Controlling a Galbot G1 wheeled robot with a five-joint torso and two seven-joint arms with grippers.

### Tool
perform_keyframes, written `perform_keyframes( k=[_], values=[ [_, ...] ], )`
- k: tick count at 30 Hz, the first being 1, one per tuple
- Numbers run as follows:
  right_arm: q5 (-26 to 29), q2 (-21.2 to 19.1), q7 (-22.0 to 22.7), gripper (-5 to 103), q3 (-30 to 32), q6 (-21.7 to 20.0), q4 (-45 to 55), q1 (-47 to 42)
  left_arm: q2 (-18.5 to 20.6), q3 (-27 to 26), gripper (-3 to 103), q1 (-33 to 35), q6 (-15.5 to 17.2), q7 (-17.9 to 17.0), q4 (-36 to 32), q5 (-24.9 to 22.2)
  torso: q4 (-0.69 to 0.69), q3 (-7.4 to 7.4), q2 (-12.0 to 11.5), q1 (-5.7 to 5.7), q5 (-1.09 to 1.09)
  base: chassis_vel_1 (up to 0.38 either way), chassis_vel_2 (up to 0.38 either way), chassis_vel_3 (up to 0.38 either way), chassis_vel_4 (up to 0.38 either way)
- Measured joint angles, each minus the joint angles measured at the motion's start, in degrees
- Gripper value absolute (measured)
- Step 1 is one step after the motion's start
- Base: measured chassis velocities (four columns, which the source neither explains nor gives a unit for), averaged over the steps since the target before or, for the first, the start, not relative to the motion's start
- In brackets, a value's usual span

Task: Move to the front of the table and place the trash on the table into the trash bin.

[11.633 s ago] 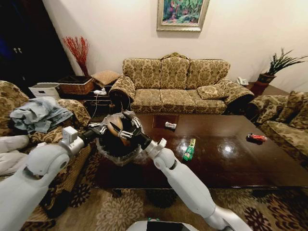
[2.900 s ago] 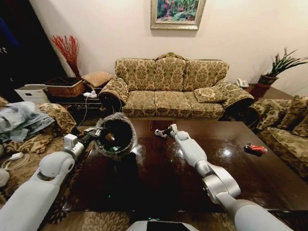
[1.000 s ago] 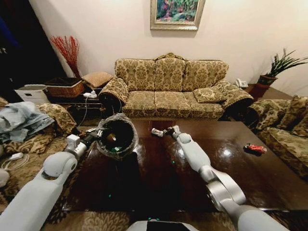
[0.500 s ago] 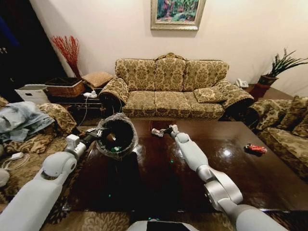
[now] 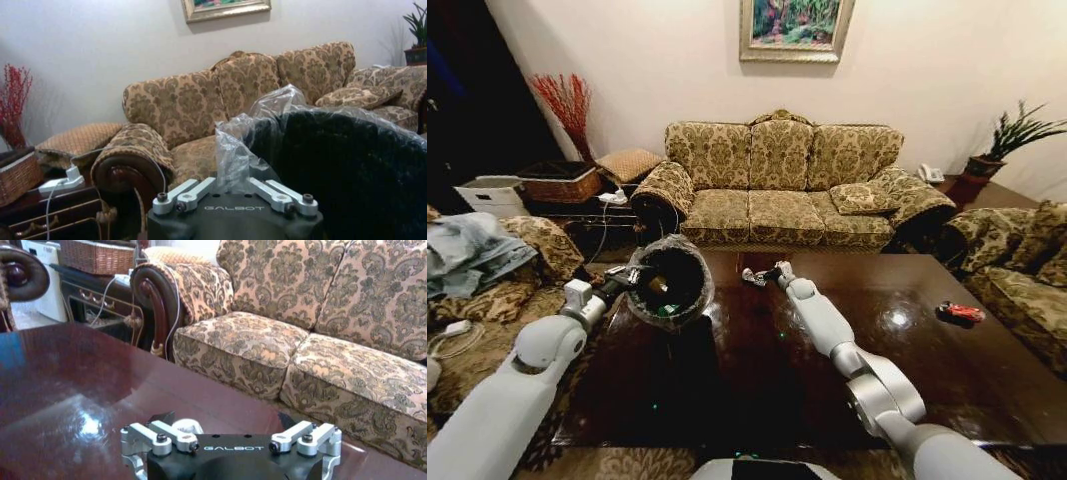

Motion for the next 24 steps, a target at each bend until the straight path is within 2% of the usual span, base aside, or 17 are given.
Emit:
perform_keyframes(
  k=[13, 20, 24],
  values=[
    [0.6, -0.1, 0.2, 100, -1.0, -0.7, 0.8, -1.2, 0.0, 0.5, 4, -0.2, 0.0, -0.1, 0.1, 0.1, 0.00, 0.00, 0.0, -0.01, 0.01, -0.052, 0.054, 0.050, -0.050],
    [2.6, 0.1, -0.7, 100, -1.2, -4.0, -0.1, -2.5, -0.1, 0.5, 4, -0.2, -0.1, -0.1, 0.2, 0.2, -0.01, 0.03, 0.0, 0.08, 0.01, -0.096, 0.109, 0.088, -0.101],
    [2.8, -0.9, -2.8, 100, -1.5, -5.6, 1.3, -4.4, 0.0, 0.4, 4, -0.1, -0.2, -0.1, 0.3, 0.2, -0.02, 0.02, 0.0, 0.04, 0.00, 0.000, 0.000, 0.000, 0.000]
  ],
)
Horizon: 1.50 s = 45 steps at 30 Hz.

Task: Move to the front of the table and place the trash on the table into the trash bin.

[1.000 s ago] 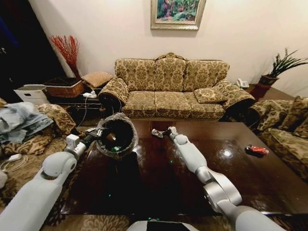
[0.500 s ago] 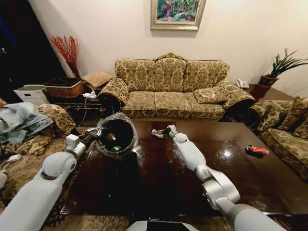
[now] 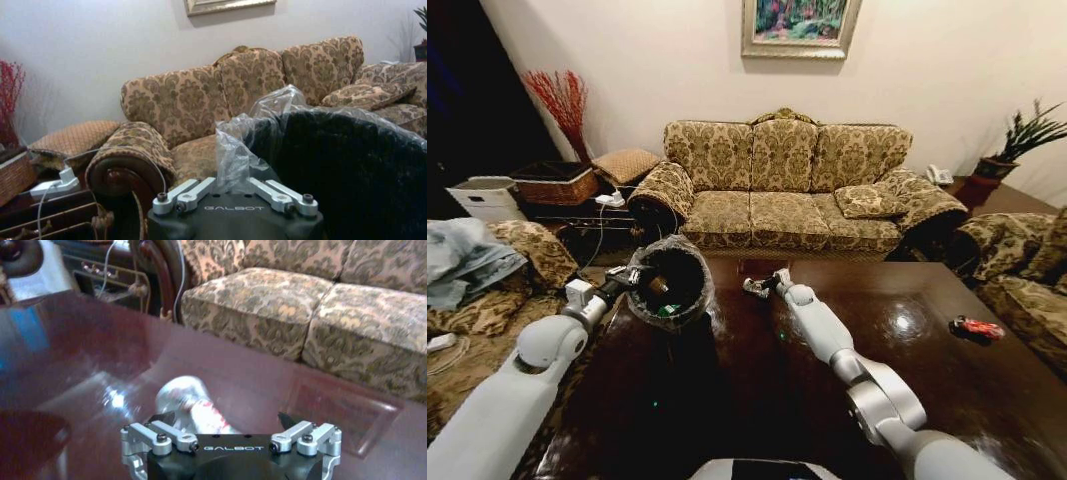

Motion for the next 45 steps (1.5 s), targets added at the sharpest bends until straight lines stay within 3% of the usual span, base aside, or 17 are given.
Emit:
perform_keyframes(
  k=[4, 5, 6, 7, 10, 11, 12, 13, 15, 16, 21, 35, 38, 39, 40, 41, 45],
  values=[
    [-0.6, -0.1, -1.4, 103, 0.0, -0.3, -0.2, -0.4, -0.1, 0.0, 4, -0.1, -0.2, -0.1, 0.2, 0.0, 0.02, -0.05, 0.0, -0.09, 0.01, 0.000, 0.000, 0.000, 0.000],
    [-0.8, 0.0, -1.7, 95, 0.0, -0.3, -0.6, -0.4, -0.2, 0.0, 4, -0.1, -0.2, -0.2, 0.2, 0.0, 0.03, -0.05, 0.0, -0.09, 0.00, 0.000, 0.000, 0.000, 0.000],
    [-0.8, 0.0, -1.8, 95, 0.0, -0.4, -0.8, -0.4, -0.2, 0.1, 4, -0.1, -0.2, -0.2, 0.2, 0.0, 0.02, -0.04, 0.0, -0.09, 0.00, 0.000, 0.000, 0.000, 0.000],
    [-0.8, 0.0, -1.9, 84, 0.1, -0.6, -0.8, -0.3, -0.2, 0.1, 4, -0.1, -0.2, -0.2, 0.2, 0.0, 0.03, -0.04, 0.0, -0.08, 0.00, 0.000, 0.000, 0.000, 0.000],
    [-0.8, 0.0, -2.0, 84, 0.1, -0.9, -0.9, 0.0, -0.2, 0.1, 4, -0.1, -0.2, -0.2, 0.2, 0.0, 0.03, -0.03, 0.0, -0.04, 0.00, 0.000, 0.000, 0.000, 0.000],
    [-0.8, 0.0, -2.0, 74, 0.1, -0.9, -1.0, 0.1, -0.2, 0.0, 4, -0.1, -0.2, -0.2, 0.2, 0.0, 0.02, -0.02, 0.0, -0.01, 0.00, 0.000, 0.000, 0.000, 0.000],
    [-0.7, 0.0, -2.0, 74, 0.1, -1.0, -1.2, 0.3, -0.2, 0.0, 4, -0.1, -0.2, -0.2, 0.2, 0.0, 0.01, -0.01, 0.0, 0.00, 0.00, 0.000, 0.000, 0.000, 0.000],
    [-0.7, 0.0, -2.0, 63, 0.1, -1.0, -1.3, 0.4, -0.1, -0.1, 4, -0.1, -0.2, -0.3, 0.2, 0.0, 0.01, -0.01, 0.0, 0.00, 0.00, 0.000, 0.000, 0.000, 0.000],
    [-0.6, 0.0, -1.9, 63, 0.1, -1.1, -1.3, 0.5, -0.1, -0.1, 4, -0.1, -0.2, -0.3, 0.2, 0.0, 0.01, -0.01, 0.0, 0.00, 0.00, 0.000, 0.000, 0.000, 0.000],
    [-0.5, 0.0, -1.9, 52, 0.1, -1.2, -1.3, 0.5, -0.1, -0.1, 4, 0.0, -0.2, -0.3, 0.2, -0.1, 0.01, -0.01, 0.0, 0.00, 0.00, 0.000, 0.000, 0.000, 0.000],
    [0.1, 0.0, -1.7, 36, 0.0, -1.4, -1.0, 0.3, 0.1, -0.4, 4, 0.0, -0.2, -0.3, 0.2, -0.2, 0.02, -0.02, 0.0, -0.04, 0.00, 0.000, 0.000, 0.000, 0.000],
    [3.3, -1.8, -0.9, 34, 0.1, -3.0, 4.4, -2.2, 0.4, -0.8, 4, -0.1, -0.2, -0.3, 0.2, -0.3, 0.02, -0.02, 0.0, -0.03, 0.00, 0.000, 0.000, 0.000, 0.000],
    [9.0, -4.7, -1.4, 34, 1.4, -1.2, 16.4, -7.1, 1.1, -0.7, 4, -0.2, -0.2, -0.4, 0.6, -0.3, 0.03, -0.01, 0.0, -0.01, 0.01, 0.000, 0.000, 0.000, 0.000],
    [9.0, -4.7, -1.4, 34, 1.4, -1.2, 16.4, -7.1, 1.1, -0.7, 4, -0.2, -0.2, -0.4, 0.6, -0.3, 0.03, -0.01, 0.0, -0.01, 0.01, 0.000, 0.000, 0.000, 0.000],
    [11.6, -6.5, -1.8, 34, 2.2, 1.1, 24.2, -10.2, 1.5, -0.7, 4, -0.4, -0.2, -0.4, 0.6, -0.7, 0.02, -0.01, 0.0, -0.01, 0.01, 0.000, 0.000, 0.000, 0.000],
    [15.7, -9.8, -1.9, 34, 4.2, 3.7, 38.7, -16.1, 2.3, -0.8, 4, -0.9, -0.2, -0.4, 0.6, -1.4, 0.00, -0.03, 0.0, -0.04, 0.01, 0.000, 0.000, 0.000, 0.000],
    [22.1, -13.7, -2.8, 34, 7.4, 5.3, 53.4, -22.1, 2.8, -0.8, 4, -1.2, -0.2, -0.4, 0.9, -1.5, 0.00, -0.03, 0.0, -0.04, 0.00, 0.000, 0.000, 0.000, 0.000]
  ],
)
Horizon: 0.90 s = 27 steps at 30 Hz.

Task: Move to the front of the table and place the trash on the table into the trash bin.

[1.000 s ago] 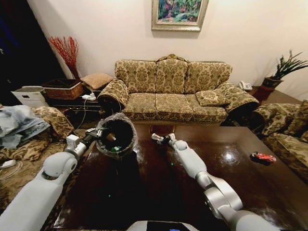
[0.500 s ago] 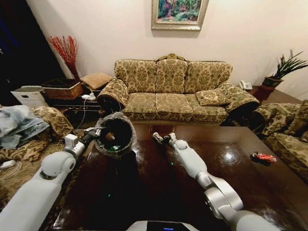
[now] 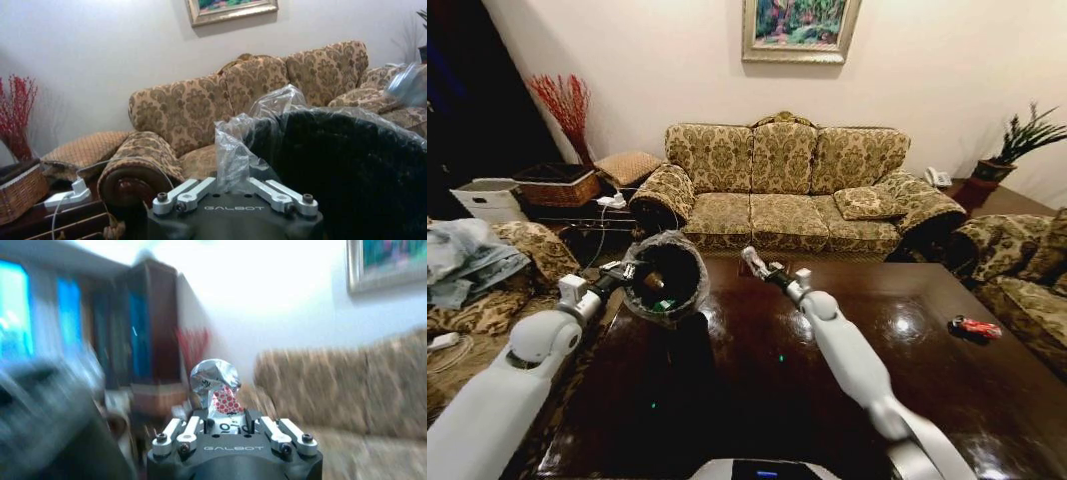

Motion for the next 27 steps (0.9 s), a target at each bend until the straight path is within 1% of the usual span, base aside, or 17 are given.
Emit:
perform_keyframes(
  k=[1, 2, 4, 6, 7, 9, 10, 12, 13, 15, 17, 19, 21, 22, 25, 27],
  values=[
    [2.3, -0.8, -0.4, 34, 0.3, 0.2, 3.1, -1.2, 0.1, 0.0, 4, 0.0, 0.0, 0.0, 0.0, 0.0, 0.00, 0.00, 0.0, 0.00, 0.00, 0.000, 0.000, 0.000, 0.000],
    [2.3, -0.8, -0.4, 34, 0.3, 0.2, 3.1, -1.2, 0.1, 0.0, 4, 0.0, 0.0, 0.0, 0.0, 0.0, 0.00, 0.00, 0.0, 0.00, 0.00, 0.000, 0.000, 0.000, 0.000],
    [7.9, -2.6, -1.6, 34, 0.5, 0.5, 10.1, -4.2, 0.2, 0.2, 4, 0.0, 0.0, 0.0, 0.0, 0.0, 0.01, 0.00, 0.0, 0.01, 0.01, 0.000, 0.000, 0.000, 0.000],
    [12.2, -3.9, -3.5, 34, 0.0, 0.4, 16.3, -7.0, 0.2, 0.7, 4, 0.0, 0.0, 0.1, 0.0, 0.0, 0.02, 0.00, 0.0, 0.01, 0.00, 0.000, 0.000, 0.000, 0.000],
    [12.2, -3.9, -3.5, 34, 0.0, 0.4, 16.3, -7.0, 0.2, 0.7, 4, 0.0, 0.0, 0.1, 0.0, 0.0, 0.02, 0.00, 0.0, 0.01, 0.00, 0.000, 0.000, 0.000, 0.000],
    [15.6, -4.7, -5.7, 34, -1.2, 0.1, 20.7, -9.0, 0.2, 1.4, 4, 0.0, 0.0, 0.2, -0.5, 0.1, 0.02, 0.00, 0.0, 0.00, 0.00, 0.000, 0.000, 0.000, 0.000],
    [15.6, -4.7, -5.7, 34, -1.2, 0.1, 20.7, -9.0, 0.2, 1.4, 4, 0.0, 0.0, 0.2, -0.5, 0.1, 0.02, 0.00, 0.0, 0.00, 0.00, 0.000, 0.000, 0.000, 0.000],
    [17.2, -4.9, -8.2, 34, -2.8, 0.0, 23.0, -10.0, 0.1, 2.3, 4, -0.2, 0.0, 0.4, -0.9, 0.3, 0.01, 0.00, 0.0, 0.00, 0.00, 0.000, 0.000, 0.000, 0.000],
    [17.2, -4.9, -8.2, 34, -2.8, 0.0, 23.0, -10.0, 0.1, 2.3, 4, -0.2, 0.0, 0.4, -0.9, 0.3, 0.01, 0.00, 0.0, 0.00, 0.00, 0.000, 0.000, 0.000, 0.000],
    [17.1, -5.0, -10.0, 34, -4.6, 0.0, 23.1, -10.0, -0.1, 3.5, 4, -0.4, 0.0, 0.8, -1.4, 0.6, 0.01, 0.01, 0.0, 0.01, 0.01, 0.000, 0.000, 0.000, 0.000],
    [16.5, -4.9, -10.2, 34, -5.4, 0.0, 22.6, -9.6, -0.2, 3.8, 4, -0.4, 0.0, 1.1, -1.8, 0.7, 0.01, 0.01, 0.0, 0.01, 0.00, 0.000, 0.000, 0.000, 0.000],
    [14.4, -4.3, -10.3, 34, -6.8, 0.1, 21.1, -8.5, -0.3, 3.9, 4, -0.1, 0.0, 1.9, -3.1, 0.6, 0.01, 0.01, 0.0, 0.01, 0.01, 0.000, 0.000, 0.000, 0.000],
    [11.6, -3.7, -10.2, 34, -8.3, 1.1, 19.0, -7.2, -0.3, 3.5, 4, 0.7, 0.0, 2.9, -4.9, 0.0, 0.02, 0.01, 0.0, 0.01, 0.01, 0.000, 0.000, 0.000, 0.000],
    [11.6, -3.7, -10.2, 34, -8.3, 1.1, 19.0, -7.2, -0.3, 3.5, 4, 0.7, 0.0, 2.9, -4.9, 0.0, 0.02, 0.01, 0.0, 0.01, 0.01, 0.000, 0.000, 0.000, 0.000],
    [7.6, -2.7, -10.0, 34, -9.9, 2.2, 16.4, -5.5, 0.1, 2.3, 4, 1.8, 0.1, 3.6, -7.4, -1.2, 0.02, 0.01, 0.0, 0.01, 0.01, 0.000, 0.000, 0.000, 0.000],
    [7.1, -2.5, -9.8, 34, -10.2, 2.2, 16.1, -5.3, 0.2, 2.0, 4, 2.0, 0.2, 3.7, -8.1, -1.8, 0.02, 0.01, 0.0, 0.01, 0.01, 0.000, 0.000, 0.000, 0.000]
  ],
)
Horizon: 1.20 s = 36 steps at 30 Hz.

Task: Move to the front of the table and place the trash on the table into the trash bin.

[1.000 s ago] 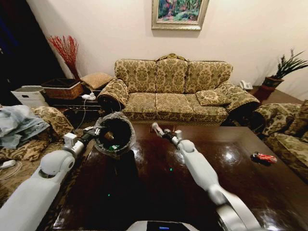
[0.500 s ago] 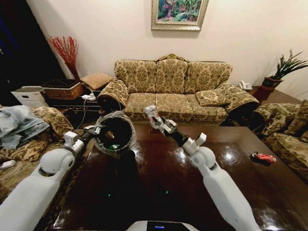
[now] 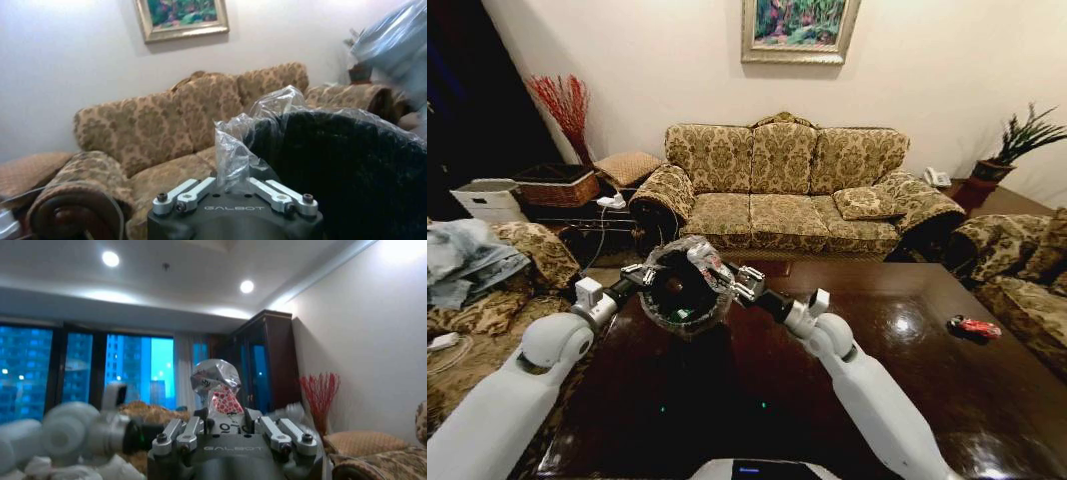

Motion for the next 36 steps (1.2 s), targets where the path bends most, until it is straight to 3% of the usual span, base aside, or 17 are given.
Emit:
perform_keyframes(
  k=[3, 4, 7, 8, 9, 10, 12, 13, 15, 16, 19, 20, 21, 26, 36],
  values=[
    [-0.8, 0.5, 0.9, 37, -1.0, 0.2, -0.5, 0.5, 0.2, -0.8, 4, 0.6, 0.0, 0.7, -1.9, -0.7, -0.01, 0.00, 0.0, 0.00, -0.01, 0.000, 0.000, 0.000, 0.000],
    [-0.9, 0.8, 1.3, 48, -1.2, 0.3, -0.5, 0.5, 0.2, -1.0, 4, 1.0, 0.0, 0.9, -2.8, -0.8, -0.01, 0.00, 0.0, 0.00, 0.00, 0.000, 0.000, 0.000, 0.000],
    [-0.9, 1.0, 1.7, 48, -1.4, 0.7, -0.4, 0.4, 0.1, -1.2, 4, 1.5, 0.1, 1.2, -3.5, -0.7, -0.01, 0.00, 0.0, 0.00, -0.01, 0.000, 0.000, 0.000, 0.000],
    [-0.9, 1.0, 1.9, 59, -1.4, 0.9, -0.3, 0.3, 0.0, -1.2, 4, 1.7, 0.2, 1.3, -3.7, -0.6, -0.01, 0.00, 0.0, 0.00, 0.00, 0.000, 0.000, 0.000, 0.000],
    [-0.9, 1.0, 2.0, 59, -1.4, 1.2, -0.1, 0.1, -0.2, -1.2, 4, 1.8, 0.2, 1.3, -3.8, -0.5, 0.00, 0.00, 0.0, 0.00, -0.01, 0.000, 0.000, 0.000, 0.000],
    [-0.8, 0.9, 2.0, 70, -1.2, 1.5, 0.1, -0.1, -0.2, -1.2, 4, 1.9, 0.3, 1.3, -3.8, -0.4, 0.00, 0.00, 0.0, 0.00, -0.01, 0.000, 0.000, 0.000, 0.000],
    [-0.2, 0.9, 1.9, 70, -0.7, 2.0, 0.8, -0.6, -0.3, -1.2, 4, 1.9, 0.3, 1.3, -3.5, -0.2, -0.01, 0.00, 0.0, 0.00, -0.01, 0.000, 0.000, 0.000, 0.000],
    [0.4, 0.8, 1.8, 81, 0.0, 2.4, 1.5, -1.2, -0.3, -1.2, 4, 1.7, 0.3, 1.0, -2.8, 0.1, -0.01, 0.00, 0.0, 0.00, -0.01, 0.000, 0.000, 0.000, 0.000],
    [1.0, 0.7, 1.8, 81, 0.8, 2.7, 2.3, -2.0, -0.3, -1.4, 4, 1.5, 0.5, 0.5, -2.0, 0.4, -0.01, 0.00, 0.0, 0.00, -0.01, 0.000, 0.000, 0.000, 0.000],
    [2.0, 0.4, 1.8, 92, 2.3, 3.3, 4.0, -3.9, -0.4, -1.9, 4, 1.2, 0.8, -0.5, -0.7, 0.7, -0.02, 0.00, 0.0, 0.00, -0.01, 0.000, 0.000, 0.000, 0.000],
    [3.9, 0.8, 3.0, 92, 5.7, 5.0, 6.8, -8.4, -1.4, -3.4, 4, 0.3, 1.0, -1.8, 1.3, 1.5, -0.01, 0.00, 0.0, 0.00, -0.02, 0.000, 0.000, 0.000, 0.000],
    [4.7, 1.4, 3.9, 99, 7.1, 5.5, 7.9, -10.7, -1.9, -4.1, 4, 0.0, 1.1, -2.5, 1.6, 1.2, -0.01, 0.00, 0.0, 0.00, -0.03, 0.000, 0.000, 0.000, 0.000],
    [5.1, 1.8, 4.9, 99, 8.5, 6.3, 8.9, -13.5, -2.3, -4.7, 4, -0.1, 1.3, -2.9, 1.9, 0.7, 0.00, 0.00, 0.0, 0.00, 0.00, 0.000, 0.000, 0.000, 0.000],
    [2.5, 2.5, 7.0, 100, 12.8, 7.8, 11.4, -22.0, -3.2, -4.6, 4, -0.2, 1.4, -3.1, 2.5, 0.5, -0.02, -0.01, 0.0, -0.01, 0.01, 0.000, 0.000, 0.000, 0.000],
    [2.1, 2.5, 7.6, 100, 14.5, 8.8, 15.2, -27.2, -4.4, -4.3, 4, -0.1, 1.4, -3.1, 1.8, 0.9, 0.00, 0.00, 0.0, 0.00, 0.00, 0.006, -0.005, -0.010, 0.007]
  ],
)
